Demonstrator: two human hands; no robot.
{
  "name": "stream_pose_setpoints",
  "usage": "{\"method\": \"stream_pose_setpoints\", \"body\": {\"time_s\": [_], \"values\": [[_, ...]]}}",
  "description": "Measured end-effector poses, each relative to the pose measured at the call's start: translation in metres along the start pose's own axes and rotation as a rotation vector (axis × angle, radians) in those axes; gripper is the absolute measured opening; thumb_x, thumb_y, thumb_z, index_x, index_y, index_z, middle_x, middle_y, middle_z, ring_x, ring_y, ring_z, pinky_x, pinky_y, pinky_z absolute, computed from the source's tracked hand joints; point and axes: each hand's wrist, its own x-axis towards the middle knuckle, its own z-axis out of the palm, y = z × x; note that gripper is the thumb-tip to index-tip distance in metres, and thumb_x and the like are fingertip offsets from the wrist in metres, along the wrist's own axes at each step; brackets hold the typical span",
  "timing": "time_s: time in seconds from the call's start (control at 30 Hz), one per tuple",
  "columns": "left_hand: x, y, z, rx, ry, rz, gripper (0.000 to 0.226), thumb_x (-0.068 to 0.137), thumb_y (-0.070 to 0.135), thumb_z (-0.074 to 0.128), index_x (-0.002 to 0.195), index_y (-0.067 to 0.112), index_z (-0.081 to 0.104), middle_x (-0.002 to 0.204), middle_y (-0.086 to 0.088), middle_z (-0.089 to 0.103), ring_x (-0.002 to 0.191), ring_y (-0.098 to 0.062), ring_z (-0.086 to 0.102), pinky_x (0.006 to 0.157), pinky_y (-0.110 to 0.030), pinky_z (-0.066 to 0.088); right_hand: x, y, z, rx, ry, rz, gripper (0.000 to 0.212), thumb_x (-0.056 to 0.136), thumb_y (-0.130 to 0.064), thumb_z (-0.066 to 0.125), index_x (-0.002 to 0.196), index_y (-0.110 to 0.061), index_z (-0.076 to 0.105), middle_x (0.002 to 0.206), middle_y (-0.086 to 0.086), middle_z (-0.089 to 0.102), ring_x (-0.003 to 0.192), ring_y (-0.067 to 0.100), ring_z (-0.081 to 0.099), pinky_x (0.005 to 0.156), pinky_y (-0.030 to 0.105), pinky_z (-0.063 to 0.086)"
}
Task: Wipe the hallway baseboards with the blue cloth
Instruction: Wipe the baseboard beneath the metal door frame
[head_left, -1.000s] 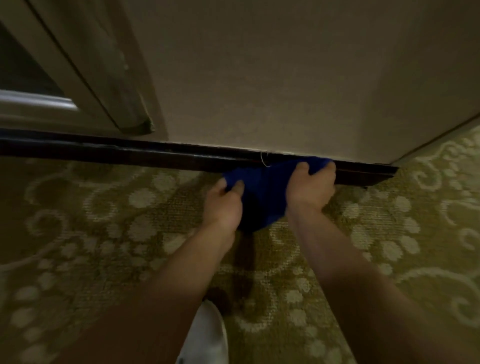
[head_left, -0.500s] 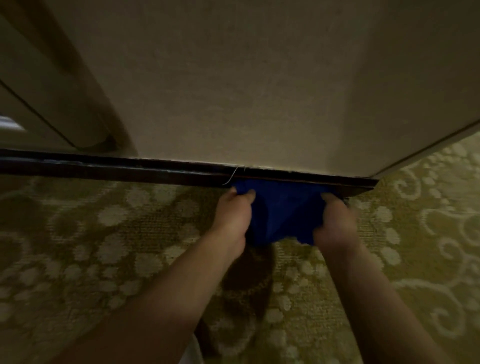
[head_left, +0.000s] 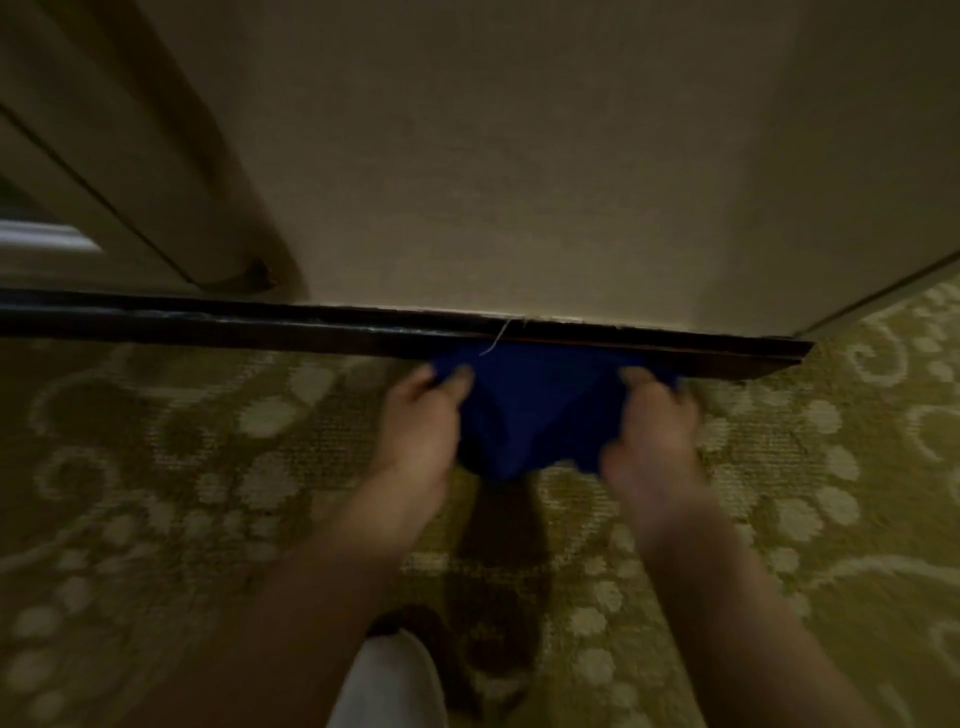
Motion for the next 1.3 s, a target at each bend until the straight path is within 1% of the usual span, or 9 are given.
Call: {"method": "stream_pose_setpoints", "body": {"time_s": [0.07, 0.23, 0.33, 0.53, 0.7, 0.9, 1.0, 1.13, 1.3], "values": [[-0.01, 0.0, 0.008, -0.005, -0.004, 0.069, 0.023, 0.097, 0.028, 0.059, 0.119, 0.023, 0.065, 0.116, -0.002, 0.07, 0.103, -0.019, 0.067, 0.094, -0.039, 0.053, -0.004, -0.007, -0.007, 0.017, -0.018, -0.011, 0.02, 0.092, -0.006, 0.057, 0.108, -0.017, 0.055, 0.106, 0.01, 0.064, 0.095, 0.029, 0.064, 0.083, 0.045, 0.055], [-0.009, 0.025, -0.031, -0.176, 0.319, 0.194, 0.019, 0.094, 0.035, 0.06, 0.111, 0.029, 0.063, 0.113, 0.003, 0.068, 0.105, -0.019, 0.065, 0.099, -0.046, 0.049, -0.044, 0.027, -0.002, 0.053, -0.451, 0.139, 0.034, 0.091, -0.005, 0.058, 0.125, -0.006, 0.058, 0.115, 0.015, 0.069, 0.105, 0.03, 0.068, 0.093, 0.046, 0.053], [0.003, 0.049, -0.043, -0.165, 0.302, 0.227, 0.026, 0.096, 0.027, 0.057, 0.122, 0.026, 0.059, 0.124, -0.002, 0.064, 0.11, -0.022, 0.062, 0.099, -0.046, 0.049, -0.06, 0.046, 0.002, 0.111, -0.558, 0.174, 0.037, 0.091, -0.003, 0.057, 0.128, -0.006, 0.055, 0.12, 0.014, 0.067, 0.109, 0.027, 0.066, 0.097, 0.041, 0.052], [-0.003, 0.033, 0.011, -0.094, 0.333, 0.191, 0.054, 0.099, 0.027, 0.051, 0.15, 0.026, 0.034, 0.142, -0.004, 0.05, 0.124, -0.024, 0.052, 0.11, -0.045, 0.042, -0.052, 0.022, -0.015, 0.155, -0.369, 0.07, 0.031, 0.092, -0.005, 0.057, 0.122, -0.009, 0.059, 0.115, 0.013, 0.069, 0.104, 0.027, 0.069, 0.087, 0.04, 0.057], [-0.004, 0.032, 0.014, -0.007, 0.235, 0.15, 0.007, 0.095, 0.024, 0.057, 0.094, 0.028, 0.062, 0.106, 0.0, 0.067, 0.1, -0.021, 0.063, 0.098, -0.045, 0.051, -0.054, 0.014, -0.011, 0.136, -0.308, 0.061, 0.03, 0.093, -0.006, 0.055, 0.121, -0.016, 0.06, 0.112, 0.009, 0.071, 0.097, 0.024, 0.071, 0.076, 0.037, 0.06], [0.009, 0.046, -0.002, -0.166, 0.558, 0.272, 0.031, 0.098, 0.019, 0.049, 0.127, 0.013, 0.06, 0.107, 0.003, 0.064, 0.095, -0.015, 0.061, 0.086, -0.028, 0.048, -0.066, 0.03, 0.01, 0.105, -0.389, 0.136, 0.026, 0.09, -0.002, 0.058, 0.115, -0.009, 0.06, 0.105, 0.014, 0.072, 0.094, 0.028, 0.071, 0.075, 0.036, 0.06], [-0.003, 0.035, 0.025, -0.107, 0.507, 0.243, 0.04, 0.102, 0.022, 0.043, 0.142, 0.019, 0.046, 0.102, 0.013, 0.056, 0.101, -0.01, 0.054, 0.088, -0.023, 0.041, -0.055, 0.006, -0.005, 0.071, -0.325, 0.073, 0.021, 0.09, -0.004, 0.059, 0.11, -0.011, 0.062, 0.102, 0.012, 0.073, 0.09, 0.027, 0.072, 0.07, 0.036, 0.06], [-0.01, 0.021, 0.056, -0.027, 0.364, 0.095, 0.053, 0.105, 0.032, 0.033, 0.156, 0.021, 0.02, 0.157, -0.002, 0.033, 0.141, -0.021, 0.035, 0.114, -0.031, 0.026, -0.037, -0.018, -0.01, 0.058, -0.161, -0.024, 0.015, 0.09, -0.007, 0.061, 0.098, -0.019, 0.063, 0.1, 0.01, 0.073, 0.089, 0.027, 0.072, 0.075, 0.045, 0.06], [-0.001, 0.026, 0.024, 0.007, 0.314, 0.096, 0.05, 0.103, 0.027, 0.041, 0.151, 0.019, 0.033, 0.144, -0.001, 0.046, 0.129, -0.022, 0.047, 0.112, -0.034, 0.034, -0.043, 0.012, 0.03, 0.098, -0.084, -0.005, 0.022, 0.089, -0.008, 0.058, 0.106, -0.022, 0.062, 0.102, 0.006, 0.07, 0.093, 0.025, 0.068, 0.083, 0.047, 0.057]]}}
